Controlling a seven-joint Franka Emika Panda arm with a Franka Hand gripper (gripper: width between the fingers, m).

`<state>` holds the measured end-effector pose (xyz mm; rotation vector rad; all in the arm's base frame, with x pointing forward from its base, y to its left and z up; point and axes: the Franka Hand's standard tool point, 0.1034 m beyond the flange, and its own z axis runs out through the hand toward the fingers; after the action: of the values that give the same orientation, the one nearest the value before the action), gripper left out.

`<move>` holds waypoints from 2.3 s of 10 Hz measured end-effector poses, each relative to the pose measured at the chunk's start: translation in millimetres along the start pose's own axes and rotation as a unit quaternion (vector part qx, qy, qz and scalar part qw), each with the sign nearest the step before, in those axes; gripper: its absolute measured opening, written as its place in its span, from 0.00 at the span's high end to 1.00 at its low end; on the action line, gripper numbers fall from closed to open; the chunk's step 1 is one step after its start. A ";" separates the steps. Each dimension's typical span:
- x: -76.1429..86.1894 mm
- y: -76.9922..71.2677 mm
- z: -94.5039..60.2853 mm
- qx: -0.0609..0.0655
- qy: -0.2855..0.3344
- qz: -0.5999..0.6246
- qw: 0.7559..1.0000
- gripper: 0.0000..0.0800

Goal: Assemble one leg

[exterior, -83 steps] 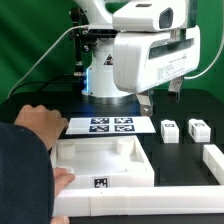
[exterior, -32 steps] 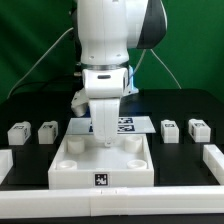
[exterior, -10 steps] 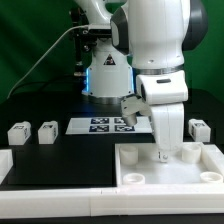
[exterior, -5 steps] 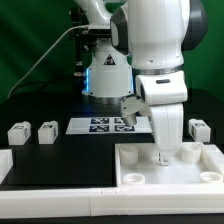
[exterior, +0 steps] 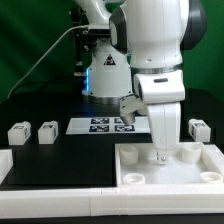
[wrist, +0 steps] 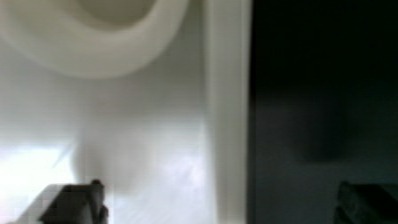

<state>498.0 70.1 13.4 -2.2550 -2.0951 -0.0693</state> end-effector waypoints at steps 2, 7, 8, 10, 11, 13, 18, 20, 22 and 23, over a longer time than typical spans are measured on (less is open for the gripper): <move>15.6 -3.2 -15.9 -0.017 0.001 0.069 0.997 0.19; 90.8 -15.5 -27.9 -0.029 0.018 0.363 0.931 0.19; 95.6 -17.5 -26.7 -0.027 0.024 0.424 0.905 0.19; 95.4 -18.7 -25.8 -0.022 0.037 0.510 0.859 0.19; 96.7 -19.3 -25.6 -0.019 0.039 0.538 0.842 0.19; 100.0 -22.5 -25.4 -0.011 0.038 0.596 0.802 0.19; 101.7 -57.3 -23.7 0.108 -0.137 0.622 0.763 0.19; 99.5 -61.4 -20.9 0.144 -0.183 0.612 0.756 0.19; 99.6 -62.2 -20.3 0.206 -0.260 0.594 0.733 0.19; 98.8 -66.4 -19.7 0.238 -0.301 0.582 0.717 0.19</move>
Offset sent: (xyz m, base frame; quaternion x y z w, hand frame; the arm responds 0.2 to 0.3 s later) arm 0.0050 0.0338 0.0276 -0.0430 -0.0402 0.1236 0.9906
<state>439.3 171.7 41.5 -2.8819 -0.2406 1.2026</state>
